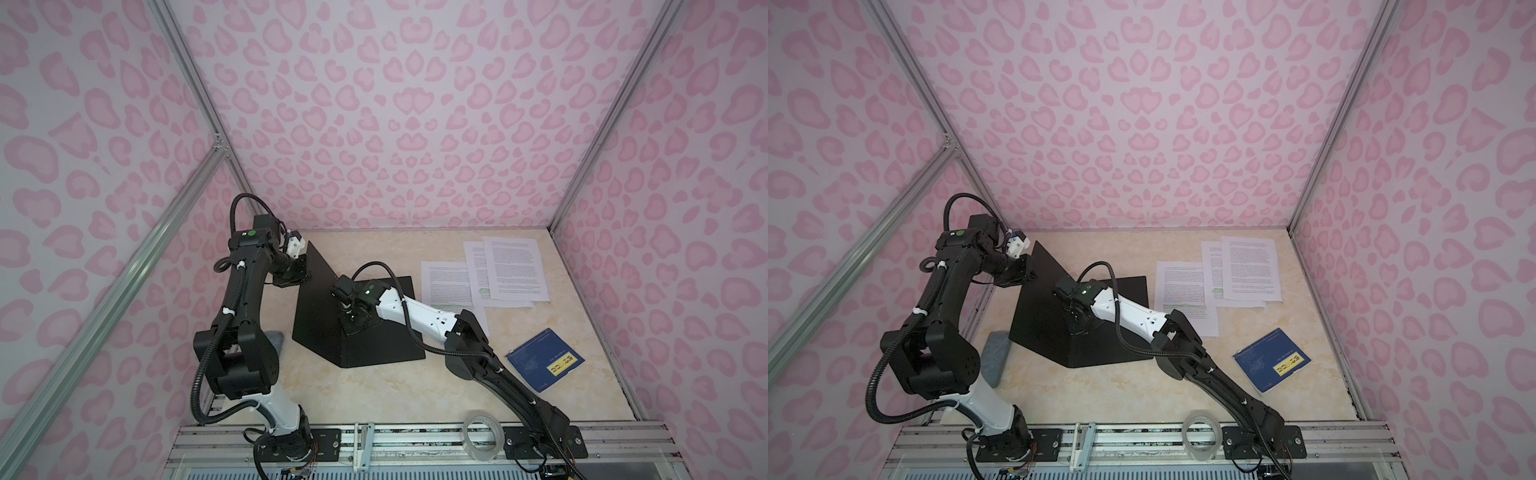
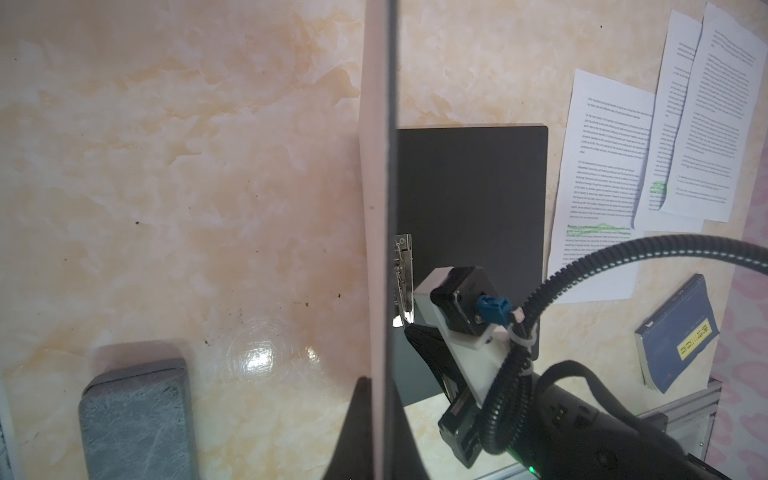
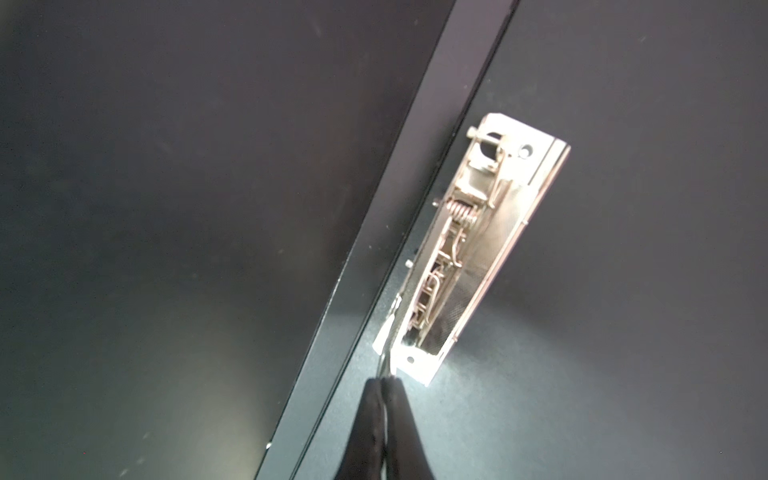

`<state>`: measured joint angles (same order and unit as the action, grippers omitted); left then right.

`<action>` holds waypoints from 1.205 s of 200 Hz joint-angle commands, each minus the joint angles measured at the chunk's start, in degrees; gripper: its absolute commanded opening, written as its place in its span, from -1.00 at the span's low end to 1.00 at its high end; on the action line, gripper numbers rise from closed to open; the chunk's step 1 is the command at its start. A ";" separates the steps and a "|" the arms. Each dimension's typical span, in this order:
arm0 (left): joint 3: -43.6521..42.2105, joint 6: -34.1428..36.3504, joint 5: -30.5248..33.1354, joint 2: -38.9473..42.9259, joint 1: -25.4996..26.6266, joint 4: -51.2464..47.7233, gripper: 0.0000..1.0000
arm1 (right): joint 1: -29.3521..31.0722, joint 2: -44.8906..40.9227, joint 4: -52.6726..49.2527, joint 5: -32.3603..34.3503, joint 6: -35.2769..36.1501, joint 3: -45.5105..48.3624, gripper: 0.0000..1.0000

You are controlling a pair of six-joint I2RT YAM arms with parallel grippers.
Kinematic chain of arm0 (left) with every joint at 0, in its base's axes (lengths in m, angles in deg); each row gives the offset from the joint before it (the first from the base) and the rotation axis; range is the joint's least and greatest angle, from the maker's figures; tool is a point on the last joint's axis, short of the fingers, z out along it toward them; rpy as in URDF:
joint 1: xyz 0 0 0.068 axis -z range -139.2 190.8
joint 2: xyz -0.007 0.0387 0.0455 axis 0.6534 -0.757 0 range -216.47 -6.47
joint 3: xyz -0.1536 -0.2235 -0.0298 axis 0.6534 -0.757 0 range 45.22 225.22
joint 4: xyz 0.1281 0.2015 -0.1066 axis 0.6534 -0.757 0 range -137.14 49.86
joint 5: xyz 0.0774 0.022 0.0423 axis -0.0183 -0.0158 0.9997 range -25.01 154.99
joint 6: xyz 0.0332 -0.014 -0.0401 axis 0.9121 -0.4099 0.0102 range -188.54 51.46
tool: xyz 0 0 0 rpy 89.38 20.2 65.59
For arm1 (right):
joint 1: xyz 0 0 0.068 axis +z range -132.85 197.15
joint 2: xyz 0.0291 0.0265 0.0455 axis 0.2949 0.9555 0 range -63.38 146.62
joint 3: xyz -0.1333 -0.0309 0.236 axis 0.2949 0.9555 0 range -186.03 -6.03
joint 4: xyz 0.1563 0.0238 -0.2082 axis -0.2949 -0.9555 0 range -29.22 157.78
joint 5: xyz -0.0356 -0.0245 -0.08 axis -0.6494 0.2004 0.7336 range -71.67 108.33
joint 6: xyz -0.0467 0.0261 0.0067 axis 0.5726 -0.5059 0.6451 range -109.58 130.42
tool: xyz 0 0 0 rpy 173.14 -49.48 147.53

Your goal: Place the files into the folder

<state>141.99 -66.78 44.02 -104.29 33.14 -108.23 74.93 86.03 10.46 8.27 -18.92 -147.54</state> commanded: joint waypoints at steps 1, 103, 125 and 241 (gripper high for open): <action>0.77 1.05 -1.14 -0.27 0.01 -1.86 -0.94 | -0.19 0.19 -2.27 1.45 1.66 -0.51 -1.00; 1.66 1.67 -0.56 -0.97 0.01 -2.57 -0.94 | -1.24 -1.05 -1.22 -0.76 2.18 -1.40 -0.95; 1.91 1.66 -0.82 -1.31 0.01 -3.00 -0.94 | -1.68 -0.88 -1.98 -1.01 2.45 -2.52 -0.91; 3.42 1.23 -0.83 -2.72 0.01 -3.54 -0.93 | -2.98 -2.26 0.08 -3.92 3.06 -3.42 -0.59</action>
<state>144.77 -65.91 43.98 -106.67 33.16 -109.56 71.89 84.56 10.28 4.64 -16.94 -150.89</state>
